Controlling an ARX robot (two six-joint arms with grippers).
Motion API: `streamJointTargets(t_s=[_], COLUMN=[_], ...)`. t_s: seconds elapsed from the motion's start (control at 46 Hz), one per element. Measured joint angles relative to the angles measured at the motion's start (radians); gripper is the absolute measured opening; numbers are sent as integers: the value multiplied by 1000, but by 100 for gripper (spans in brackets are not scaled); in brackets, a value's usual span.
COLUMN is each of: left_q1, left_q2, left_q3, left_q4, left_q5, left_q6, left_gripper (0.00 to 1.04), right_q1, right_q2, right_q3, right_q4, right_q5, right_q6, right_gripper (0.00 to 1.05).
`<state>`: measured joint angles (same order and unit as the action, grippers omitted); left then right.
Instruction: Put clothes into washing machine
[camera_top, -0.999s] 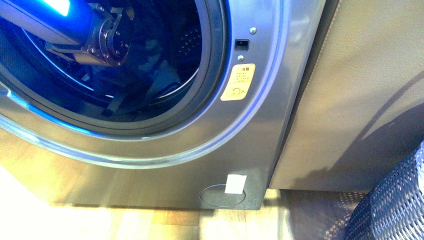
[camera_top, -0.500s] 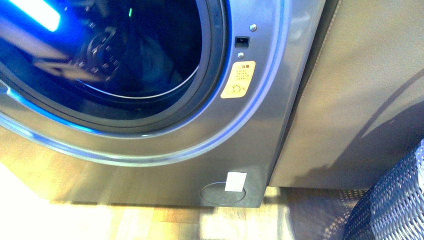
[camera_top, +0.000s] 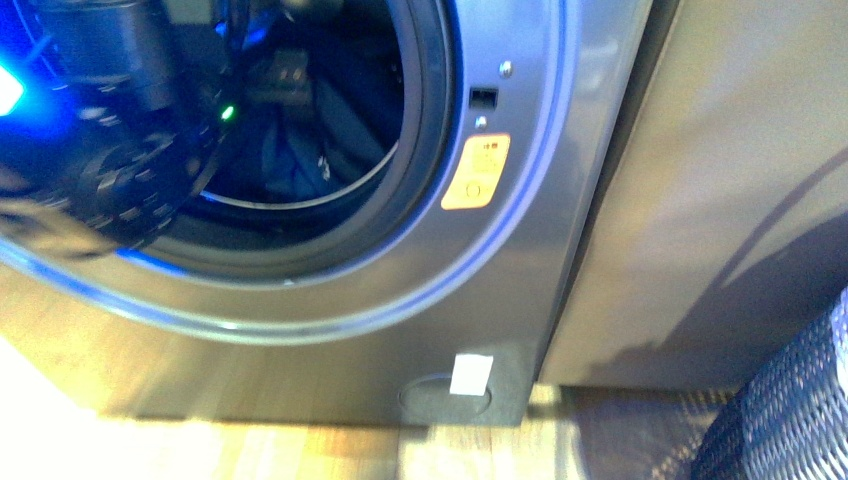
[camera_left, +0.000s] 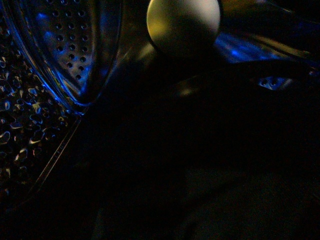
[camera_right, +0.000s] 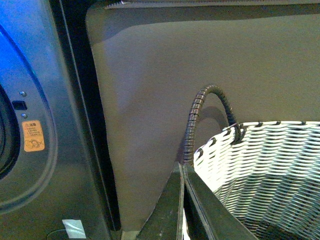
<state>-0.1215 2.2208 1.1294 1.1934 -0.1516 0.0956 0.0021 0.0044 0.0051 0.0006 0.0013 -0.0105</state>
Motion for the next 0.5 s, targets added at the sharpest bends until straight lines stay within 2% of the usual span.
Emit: streamJointTargets(t_s=[0.5], left_q1=[-51], left_q2=[-270], left_q3=[-370], left_q4=[26], left_q5=[85], left_q6=[0], left_gripper=[98], right_q1=[0], right_q2=[0], right_q3=[0], right_q4=[0], right_q5=[0], right_q6=[0], right_gripper=[2])
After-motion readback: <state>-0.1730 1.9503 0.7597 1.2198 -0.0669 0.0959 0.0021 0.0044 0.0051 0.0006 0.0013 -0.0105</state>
